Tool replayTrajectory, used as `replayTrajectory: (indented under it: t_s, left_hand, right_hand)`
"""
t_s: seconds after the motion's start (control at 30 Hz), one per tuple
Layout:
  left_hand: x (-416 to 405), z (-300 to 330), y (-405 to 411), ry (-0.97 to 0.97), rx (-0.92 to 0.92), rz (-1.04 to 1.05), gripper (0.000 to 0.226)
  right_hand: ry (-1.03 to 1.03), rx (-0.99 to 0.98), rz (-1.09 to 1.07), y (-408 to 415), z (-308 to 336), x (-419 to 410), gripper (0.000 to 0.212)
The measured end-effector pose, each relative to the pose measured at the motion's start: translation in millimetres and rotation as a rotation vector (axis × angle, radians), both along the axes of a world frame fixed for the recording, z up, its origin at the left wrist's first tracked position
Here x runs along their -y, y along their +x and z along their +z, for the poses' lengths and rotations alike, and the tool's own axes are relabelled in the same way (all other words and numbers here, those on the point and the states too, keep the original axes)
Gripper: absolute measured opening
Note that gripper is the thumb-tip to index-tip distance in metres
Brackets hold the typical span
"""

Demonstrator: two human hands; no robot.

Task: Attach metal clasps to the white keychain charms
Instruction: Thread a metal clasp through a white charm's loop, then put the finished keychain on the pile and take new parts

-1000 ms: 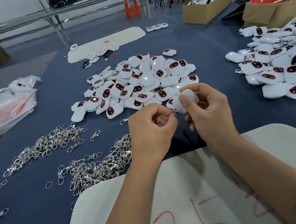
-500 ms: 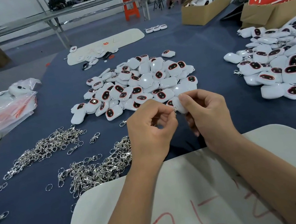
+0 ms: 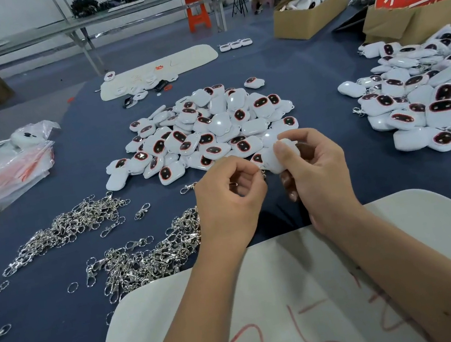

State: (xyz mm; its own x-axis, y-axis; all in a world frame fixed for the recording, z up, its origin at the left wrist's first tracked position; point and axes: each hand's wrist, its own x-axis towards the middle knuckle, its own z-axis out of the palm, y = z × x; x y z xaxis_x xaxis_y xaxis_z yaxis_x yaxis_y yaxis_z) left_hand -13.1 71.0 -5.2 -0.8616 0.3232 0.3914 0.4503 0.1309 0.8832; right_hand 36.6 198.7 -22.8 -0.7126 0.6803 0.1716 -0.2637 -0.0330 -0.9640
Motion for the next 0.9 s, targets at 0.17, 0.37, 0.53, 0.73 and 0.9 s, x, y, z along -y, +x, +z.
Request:
replayTrajectory:
  t_s: [0.17, 0.37, 0.53, 0.73, 0.9]
  left_hand:
    - [-8.8, 4.6, 2.0, -0.036, 0.042, -0.038, 0.018]
    - [-52.4, 10.3, 11.7, -0.008, 0.225, 0.005, 0.011]
    - [-114.6, 18.6, 26.3, 0.359, 0.907, -0.231, 0.012]
    - [-141.7, 26.4, 37.6, 0.497, 0.952, -0.376, 0.022]
    - [-122.8, 17.9, 35.1, 0.266, 0.669, -0.151, 0.014]
  right_hand:
    - [-0.023, -0.026, -0.075, 0.4, 1.2, 0.8, 0.02]
    - [-0.025, -0.004, -0.395, 5.7, 3.9, -14.6, 0.019]
    - [0.017, 0.011, -0.763, 16.5, 12.8, -50.5, 0.016]
    - [0.052, -0.099, -0.757, 22.9, 21.4, -74.6, 0.048]
    - [0.372, 0.081, -0.627, 21.8, 17.3, -56.5, 0.037]
